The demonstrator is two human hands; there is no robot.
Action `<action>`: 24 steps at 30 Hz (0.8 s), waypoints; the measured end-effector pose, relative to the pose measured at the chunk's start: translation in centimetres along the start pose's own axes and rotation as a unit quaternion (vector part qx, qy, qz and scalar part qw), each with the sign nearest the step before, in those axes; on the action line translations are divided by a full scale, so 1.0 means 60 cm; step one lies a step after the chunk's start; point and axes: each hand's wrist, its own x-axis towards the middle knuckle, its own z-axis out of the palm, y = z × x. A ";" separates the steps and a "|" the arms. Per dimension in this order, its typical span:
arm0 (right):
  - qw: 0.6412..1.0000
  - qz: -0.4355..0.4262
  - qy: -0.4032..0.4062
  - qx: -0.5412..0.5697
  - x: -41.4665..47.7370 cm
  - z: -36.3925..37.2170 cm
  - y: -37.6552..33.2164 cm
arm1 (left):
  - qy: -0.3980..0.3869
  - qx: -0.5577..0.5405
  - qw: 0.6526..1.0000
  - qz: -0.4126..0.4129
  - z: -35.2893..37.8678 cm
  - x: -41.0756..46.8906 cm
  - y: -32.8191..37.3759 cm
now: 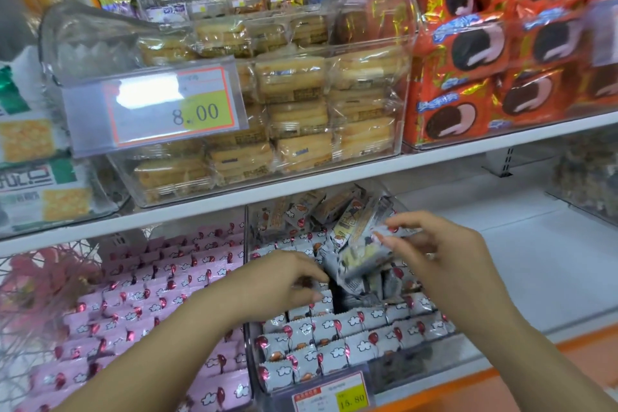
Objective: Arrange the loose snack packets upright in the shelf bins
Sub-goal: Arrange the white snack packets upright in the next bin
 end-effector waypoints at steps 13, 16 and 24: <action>0.998 0.028 0.047 0.043 -0.001 -0.021 0.029 | -0.192 -0.035 0.981 0.008 -0.018 0.052 0.066; 0.998 0.028 0.038 0.045 -0.003 -0.021 0.032 | -0.288 0.057 0.956 -0.012 -0.018 0.074 0.087; 0.998 0.034 0.029 0.050 -0.006 -0.027 0.038 | -0.390 0.107 0.913 -0.056 0.001 0.115 0.095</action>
